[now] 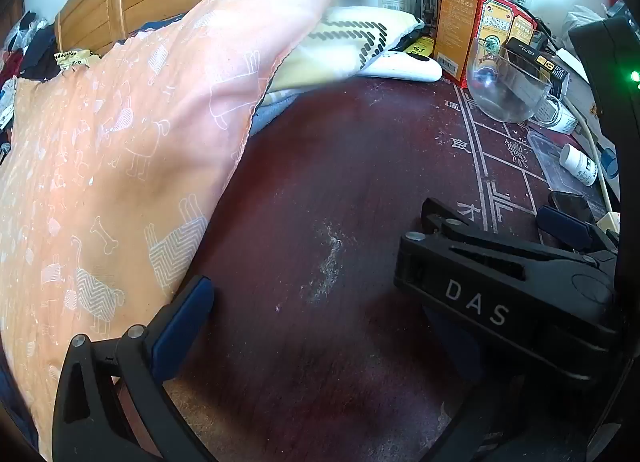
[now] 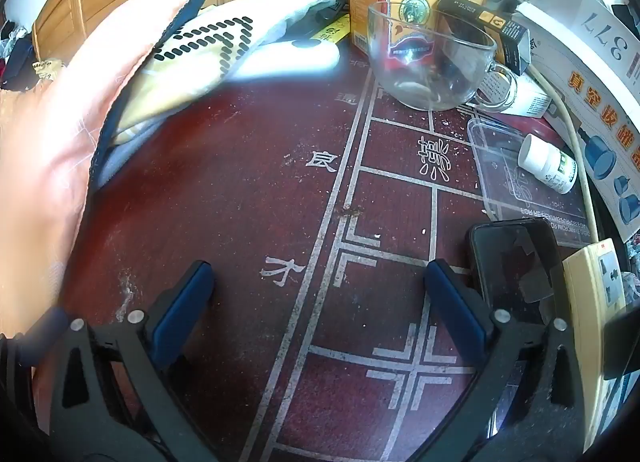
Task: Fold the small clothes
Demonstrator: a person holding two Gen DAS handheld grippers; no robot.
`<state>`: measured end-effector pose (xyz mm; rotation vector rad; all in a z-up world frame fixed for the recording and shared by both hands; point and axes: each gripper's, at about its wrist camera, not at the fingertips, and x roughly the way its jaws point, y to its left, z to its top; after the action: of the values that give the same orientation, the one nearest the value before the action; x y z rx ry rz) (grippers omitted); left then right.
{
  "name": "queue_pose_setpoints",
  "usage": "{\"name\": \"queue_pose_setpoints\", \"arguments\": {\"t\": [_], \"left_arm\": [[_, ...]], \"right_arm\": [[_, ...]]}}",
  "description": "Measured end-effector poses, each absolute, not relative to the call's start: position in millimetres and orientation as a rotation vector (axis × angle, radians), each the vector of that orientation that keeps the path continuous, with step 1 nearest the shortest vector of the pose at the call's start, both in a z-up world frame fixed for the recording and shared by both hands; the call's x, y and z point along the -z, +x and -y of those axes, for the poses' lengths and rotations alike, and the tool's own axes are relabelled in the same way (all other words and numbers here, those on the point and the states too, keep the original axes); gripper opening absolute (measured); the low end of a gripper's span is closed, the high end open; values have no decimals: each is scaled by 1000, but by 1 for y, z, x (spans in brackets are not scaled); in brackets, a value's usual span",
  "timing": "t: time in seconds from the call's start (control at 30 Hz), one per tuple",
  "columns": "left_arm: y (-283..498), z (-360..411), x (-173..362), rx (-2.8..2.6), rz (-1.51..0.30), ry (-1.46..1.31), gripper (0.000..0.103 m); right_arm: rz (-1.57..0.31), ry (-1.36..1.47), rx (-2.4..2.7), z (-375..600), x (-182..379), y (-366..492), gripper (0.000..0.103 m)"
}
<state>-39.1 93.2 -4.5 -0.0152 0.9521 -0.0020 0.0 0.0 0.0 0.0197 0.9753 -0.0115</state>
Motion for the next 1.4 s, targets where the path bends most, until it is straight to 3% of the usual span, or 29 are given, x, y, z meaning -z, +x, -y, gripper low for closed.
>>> {"name": "queue_pose_setpoints", "arguments": {"t": [1.4], "left_arm": [[-39,-98,2,0,-951,-21,103]], "right_arm": [[-975,20,11,0,0,0,103]]}}
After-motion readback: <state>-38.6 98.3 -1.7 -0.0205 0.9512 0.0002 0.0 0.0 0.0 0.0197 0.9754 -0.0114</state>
